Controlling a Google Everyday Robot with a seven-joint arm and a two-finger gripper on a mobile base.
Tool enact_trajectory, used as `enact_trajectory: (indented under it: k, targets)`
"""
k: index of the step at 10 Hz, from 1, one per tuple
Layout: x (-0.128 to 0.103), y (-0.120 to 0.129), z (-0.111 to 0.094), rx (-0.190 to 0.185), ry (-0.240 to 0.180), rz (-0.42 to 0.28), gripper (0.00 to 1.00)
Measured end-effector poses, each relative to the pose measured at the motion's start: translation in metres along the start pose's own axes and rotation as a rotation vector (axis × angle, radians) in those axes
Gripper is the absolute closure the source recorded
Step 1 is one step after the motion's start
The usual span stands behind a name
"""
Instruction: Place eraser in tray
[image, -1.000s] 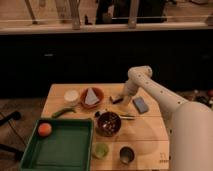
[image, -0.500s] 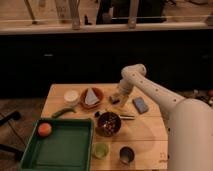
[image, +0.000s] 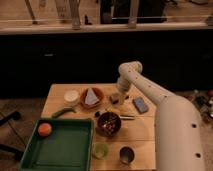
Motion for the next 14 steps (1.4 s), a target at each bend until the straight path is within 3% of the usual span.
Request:
enact_trajectory:
  k: [2,3,5,10,13,14]
  targets:
    - [0.007,-0.007,0.011,-0.029,0.001,0.020,0.22]
    - [0.008,-0.008,0.016,-0.039,-0.001,0.026,0.28]
    - [0.013,-0.009,0.028,-0.055,-0.010,0.037,0.50]
    - [0.017,-0.006,0.029,-0.069,-0.008,0.033,0.97]
    - [0.013,-0.005,0.027,-0.055,-0.017,0.015,1.00]
    - [0.002,0.001,0.019,-0.032,-0.051,-0.010,1.00]
